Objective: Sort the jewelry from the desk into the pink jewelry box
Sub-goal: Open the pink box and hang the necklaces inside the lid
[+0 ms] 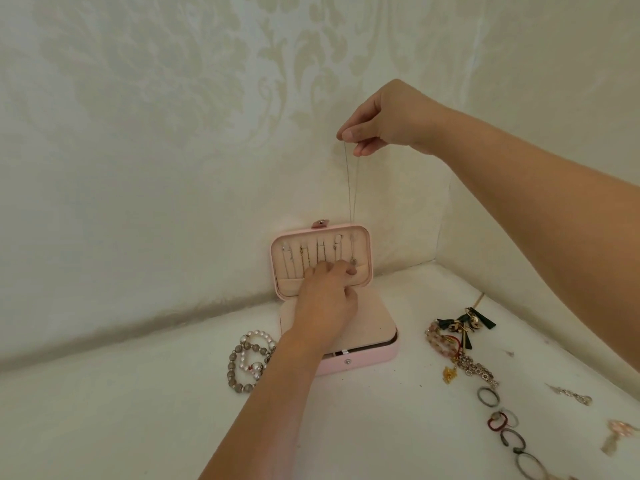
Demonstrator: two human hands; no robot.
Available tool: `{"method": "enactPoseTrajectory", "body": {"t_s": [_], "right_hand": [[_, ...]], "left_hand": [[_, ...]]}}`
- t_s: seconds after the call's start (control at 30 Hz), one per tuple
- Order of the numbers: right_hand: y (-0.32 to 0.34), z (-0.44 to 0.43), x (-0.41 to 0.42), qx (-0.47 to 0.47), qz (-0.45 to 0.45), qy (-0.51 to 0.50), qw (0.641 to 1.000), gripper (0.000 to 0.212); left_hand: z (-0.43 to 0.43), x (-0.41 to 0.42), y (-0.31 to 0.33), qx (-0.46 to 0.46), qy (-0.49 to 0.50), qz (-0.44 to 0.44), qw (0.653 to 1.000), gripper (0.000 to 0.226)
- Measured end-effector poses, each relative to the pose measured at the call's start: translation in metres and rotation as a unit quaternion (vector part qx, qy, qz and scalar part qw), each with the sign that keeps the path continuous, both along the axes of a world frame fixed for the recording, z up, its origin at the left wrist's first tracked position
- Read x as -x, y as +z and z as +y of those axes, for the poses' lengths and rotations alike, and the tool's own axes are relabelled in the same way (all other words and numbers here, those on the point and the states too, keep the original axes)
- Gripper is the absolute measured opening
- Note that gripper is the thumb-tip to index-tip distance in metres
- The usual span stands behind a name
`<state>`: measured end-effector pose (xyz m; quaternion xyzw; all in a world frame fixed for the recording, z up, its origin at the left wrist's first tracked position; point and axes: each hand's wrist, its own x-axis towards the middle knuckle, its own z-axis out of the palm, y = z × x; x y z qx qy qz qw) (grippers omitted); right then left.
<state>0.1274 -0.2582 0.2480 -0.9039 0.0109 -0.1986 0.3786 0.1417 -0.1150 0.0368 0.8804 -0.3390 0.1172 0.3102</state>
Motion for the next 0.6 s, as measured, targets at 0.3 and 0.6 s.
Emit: {"method": "enactPoseTrajectory", "body": {"t_s": [0.3,0.6], "right_hand": [[-0.016,0.001,0.001,-0.004,0.006,-0.008,1.000,0.009],[-0.030,0.001,0.007,0.009,0.017,-0.001,1.000,0.012]], "left_hand": [[0.001,-0.002,-0.003,0.006,-0.007,0.002,1.000,0.042],[-0.001,-0.004,-0.006,-0.001,0.004,-0.001,1.000,0.043]]}}
